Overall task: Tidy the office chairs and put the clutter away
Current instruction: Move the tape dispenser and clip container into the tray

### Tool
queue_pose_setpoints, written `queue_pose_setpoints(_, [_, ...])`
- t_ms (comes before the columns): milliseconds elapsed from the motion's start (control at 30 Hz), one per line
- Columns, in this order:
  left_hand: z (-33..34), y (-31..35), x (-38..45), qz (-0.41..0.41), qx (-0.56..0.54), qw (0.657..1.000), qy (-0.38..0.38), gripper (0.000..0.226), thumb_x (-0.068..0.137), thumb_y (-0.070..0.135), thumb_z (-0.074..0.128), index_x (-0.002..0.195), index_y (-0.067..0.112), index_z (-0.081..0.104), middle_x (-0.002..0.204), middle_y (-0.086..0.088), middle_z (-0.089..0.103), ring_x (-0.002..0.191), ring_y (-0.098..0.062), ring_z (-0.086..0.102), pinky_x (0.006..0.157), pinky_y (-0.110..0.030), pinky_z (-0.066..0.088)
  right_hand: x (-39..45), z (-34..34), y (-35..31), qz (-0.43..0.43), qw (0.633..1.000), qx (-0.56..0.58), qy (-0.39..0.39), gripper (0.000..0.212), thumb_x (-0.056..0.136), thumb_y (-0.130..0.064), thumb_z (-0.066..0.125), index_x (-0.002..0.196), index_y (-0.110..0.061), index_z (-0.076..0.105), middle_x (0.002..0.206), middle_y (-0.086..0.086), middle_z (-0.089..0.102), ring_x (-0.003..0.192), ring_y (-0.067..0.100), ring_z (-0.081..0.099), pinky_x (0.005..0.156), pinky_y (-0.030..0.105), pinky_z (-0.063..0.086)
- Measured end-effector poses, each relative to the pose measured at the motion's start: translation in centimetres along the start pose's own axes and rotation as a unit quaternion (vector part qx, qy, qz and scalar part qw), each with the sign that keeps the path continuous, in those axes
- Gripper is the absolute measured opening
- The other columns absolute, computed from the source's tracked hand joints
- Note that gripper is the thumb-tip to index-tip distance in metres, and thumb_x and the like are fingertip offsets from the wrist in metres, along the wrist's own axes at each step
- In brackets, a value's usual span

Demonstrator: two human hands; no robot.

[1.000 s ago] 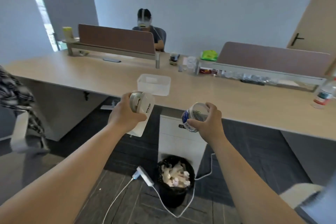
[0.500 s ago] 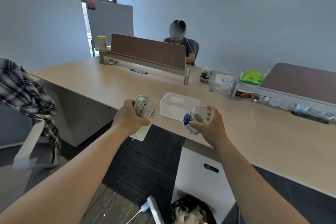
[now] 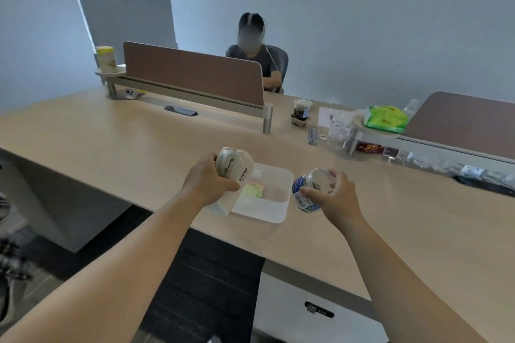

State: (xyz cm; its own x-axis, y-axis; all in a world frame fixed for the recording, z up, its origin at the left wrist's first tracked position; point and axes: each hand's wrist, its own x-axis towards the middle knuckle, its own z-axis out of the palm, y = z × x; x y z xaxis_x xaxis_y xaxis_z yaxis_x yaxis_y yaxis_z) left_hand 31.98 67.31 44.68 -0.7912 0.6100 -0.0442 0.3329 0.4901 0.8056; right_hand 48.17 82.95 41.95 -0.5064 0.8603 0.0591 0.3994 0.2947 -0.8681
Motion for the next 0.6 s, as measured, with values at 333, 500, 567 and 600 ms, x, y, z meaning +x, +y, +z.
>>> queue_pose_setpoints(333, [8.2, -0.1, 15.6, -0.068, 0.003, 0.989, -0.129, 0.064, 0.070, 0.023, 0.075, 0.122, 0.006, 0.041, 0.107, -0.008, 0.056, 0.090, -0.024, 0.050, 0.071, -0.033, 0.041, 10.1, 3.6, 4.0, 0.102, 0.993, 0.011, 0.053, 0.077, 0.071, -0.022, 0.077, 0.134, -0.006, 0.036, 0.137, 0.017, 0.039, 0.120, 0.030, 0.047, 0.088, 0.031, 0.040])
queue_pose_setpoints(500, [13.5, -1.7, 19.7, -0.124, 0.017, 0.975, -0.185, 0.068, 0.067, 0.027, 0.077, 0.121, 0.002, 0.045, 0.115, -0.013, 0.063, 0.096, -0.028, 0.059, 0.066, -0.031, 0.042, 12.6, 4.2, 6.1, 0.138, 0.987, 0.024, 0.077, 0.075, 0.071, -0.022, 0.076, 0.133, -0.008, 0.036, 0.136, 0.015, 0.040, 0.119, 0.028, 0.047, 0.082, 0.028, 0.036])
queue_pose_setpoints(567, [15.5, -2.3, 20.6, -0.138, 0.018, 0.970, -0.199, 0.069, 0.066, 0.026, 0.078, 0.122, 0.002, 0.045, 0.114, -0.014, 0.063, 0.098, -0.029, 0.061, 0.067, -0.032, 0.043, 13.1, 4.3, 7.0, 0.147, 0.985, 0.026, 0.083, 0.075, 0.071, -0.023, 0.076, 0.134, -0.008, 0.036, 0.136, 0.014, 0.040, 0.120, 0.027, 0.047, 0.083, 0.028, 0.036])
queue_pose_setpoints(600, [16.4, -2.6, 21.0, -0.143, 0.016, 0.968, -0.206, 0.069, 0.067, 0.025, 0.078, 0.122, 0.001, 0.044, 0.111, -0.014, 0.063, 0.095, -0.028, 0.060, 0.067, -0.032, 0.043, 13.3, 4.3, 7.5, 0.153, 0.984, 0.029, 0.085, 0.076, 0.072, -0.022, 0.076, 0.134, -0.009, 0.035, 0.136, 0.014, 0.040, 0.120, 0.027, 0.047, 0.083, 0.028, 0.036])
